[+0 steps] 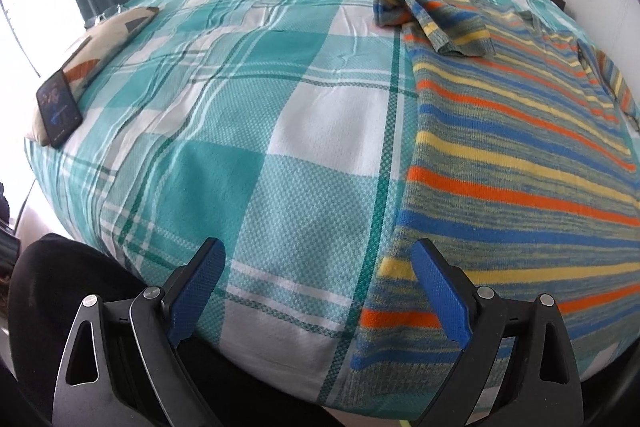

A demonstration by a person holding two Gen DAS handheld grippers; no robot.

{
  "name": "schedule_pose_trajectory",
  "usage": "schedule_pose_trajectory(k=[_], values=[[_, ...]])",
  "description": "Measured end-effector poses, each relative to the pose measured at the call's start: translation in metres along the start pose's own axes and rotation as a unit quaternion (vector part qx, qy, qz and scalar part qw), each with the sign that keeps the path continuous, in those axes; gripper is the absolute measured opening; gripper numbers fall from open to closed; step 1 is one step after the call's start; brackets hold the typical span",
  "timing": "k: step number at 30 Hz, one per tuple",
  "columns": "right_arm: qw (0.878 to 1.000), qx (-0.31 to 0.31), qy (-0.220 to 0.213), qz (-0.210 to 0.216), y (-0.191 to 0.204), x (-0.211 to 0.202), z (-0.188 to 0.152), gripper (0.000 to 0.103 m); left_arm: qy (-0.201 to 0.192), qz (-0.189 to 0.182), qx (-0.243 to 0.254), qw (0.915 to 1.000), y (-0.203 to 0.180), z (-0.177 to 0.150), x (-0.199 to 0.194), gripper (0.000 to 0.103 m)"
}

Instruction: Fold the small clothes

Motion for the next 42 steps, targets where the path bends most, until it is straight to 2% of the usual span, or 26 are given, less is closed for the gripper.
schedule_pose_trajectory(k=[1,3,5,6,9,12,13,14,15,16,18,19,21,24,25,27,29,30,31,33,35,36,37,39,40,42], values=[[1.0,-0.019,-0.016,0.007,0.002,-0.009,0.0,0.004,0.0,0.002,0.004,1.0,-0.002,0.0,0.0,0.095],[0.997,-0.036,-0.028,0.065,0.015,-0.018,0.002,0.006,-0.005,0.006,0.012,0.9999,-0.006,0.0,-0.002,0.095],[0.993,-0.016,0.009,0.118,0.022,-0.011,-0.006,0.035,-0.009,0.009,0.019,0.9997,-0.008,-0.001,-0.005,0.095],[0.99,0.006,0.026,0.137,0.022,-0.004,-0.01,0.065,-0.01,0.011,0.023,0.9996,-0.009,-0.002,-0.005,0.095],[0.976,0.116,0.033,0.179,0.007,0.016,-0.016,0.068,-0.01,0.02,0.031,0.9993,-0.01,-0.004,-0.006,0.095],[0.95,0.239,0.038,0.199,-0.015,0.055,-0.014,0.068,-0.007,0.024,0.034,0.9991,-0.011,-0.004,-0.004,0.095],[0.937,0.267,0.058,0.216,-0.016,0.071,-0.017,0.066,-0.005,0.026,0.035,0.999,-0.011,-0.003,-0.003,0.095],[0.926,0.278,0.079,0.242,-0.012,0.084,-0.018,0.058,-0.003,0.027,0.036,0.999,-0.011,-0.004,-0.002,0.095],[0.925,0.27,0.082,0.256,-0.007,0.09,-0.012,0.016,-0.001,0.029,0.036,0.9989,-0.011,-0.004,-0.001,0.095],[0.932,0.255,0.076,0.247,-0.005,0.087,-0.005,0.002,0.0,0.029,0.034,0.999,-0.01,-0.004,-0.001,0.095],[0.933,0.252,0.038,0.252,-0.012,0.068,0.013,0.002,0.001,0.028,0.032,0.9991,-0.009,-0.004,-0.001,0.095],[0.94,0.233,0.019,0.248,-0.014,0.054,0.022,0.002,0.002,0.027,0.031,0.9991,-0.009,-0.004,0.0,0.095],[0.956,0.146,-0.017,0.253,-0.004,0.014,0.039,0.002,0.003,0.026,0.031,0.9992,-0.01,-0.004,0.002,0.095],[0.962,-0.049,-0.02,0.267,0.043,-0.044,0.027,0.002,0.007,0.024,0.032,0.9992,-0.012,-0.004,0.005,0.095],[0.959,-0.117,-0.013,0.259,0.061,-0.054,0.011,0.002,0.008,0.024,0.035,0.9991,-0.014,-0.004,0.006,0.095],[0.935,-0.273,0.006,0.224,0.099,-0.067,-0.037,0.004,0.008,0.027,0.041,0.9988,-0.016,-0.004,0.007,0.095],[0.912,-0.342,0.052,0.222,0.12,-0.061,-0.084,0.021,0.005,0.03,0.045,0.9985,-0.017,-0.004,0.005,0.095],[0.912,-0.331,0.083,0.228,0.116,-0.053,-0.1,0.049,0.004,0.03,0.046,0.9985,-0.016,-0.004,0.004,0.095],[0.92,-0.297,0.103,0.236,0.106,-0.046,-0.108,0.059,0.003,0.03,0.047,0.9984,-0.015,-0.005,0.002,0.095],[0.944,-0.173,0.111,0.26,0.073,-0.04,-0.105,0.06,0.004,0.029,0.046,0.9985,-0.013,-0.007,0.001,0.095],[0.957,-0.02,0.109,0.268,0.035,-0.032,-0.09,0.062,0.005,0.027,0.041,0.9988,-0.012,-0.008,0.002,0.095],[0.953,0.06,0.106,0.278,0.017,-0.029,-0.085,0.062,0.006,0.027,0.04,0.9988,-0.013,-0.008,0.003,0.095],[0.939,0.143,0.108,0.293,0.001,-0.024,-0.085,0.062,0.006,0.026,0.04,0.9988,-0.014,-0.007,0.004,0.095],[0.899,0.261,0.122,0.329,-0.013,-0.01,-0.089,0.061,0.004,0.028,0.042,0.9987,-0.016,-0.006,0.005,0.095],[0.883,0.306,0.131,0.33,-0.017,-0.001,-0.094,0.059,0.003,0.029,0.044,0.9986,-0.017,-0.005,0.005,0.095],[0.879,0.334,0.134,0.314,-0.012,0.011,-0.098,0.053,-0.001,0.031,0.049,0.9983,-0.018,-0.005,0.003,0.095]])
Point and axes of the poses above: each gripper's, at about its wrist camera, not at the fingertips, and x roughly the way its jaws point, y to its left, z to its top, the point moved 4 cm from there along x, roughly the way its jaws point, and after that the axes turned 6 degrees about -y, right-handed, at the moved point
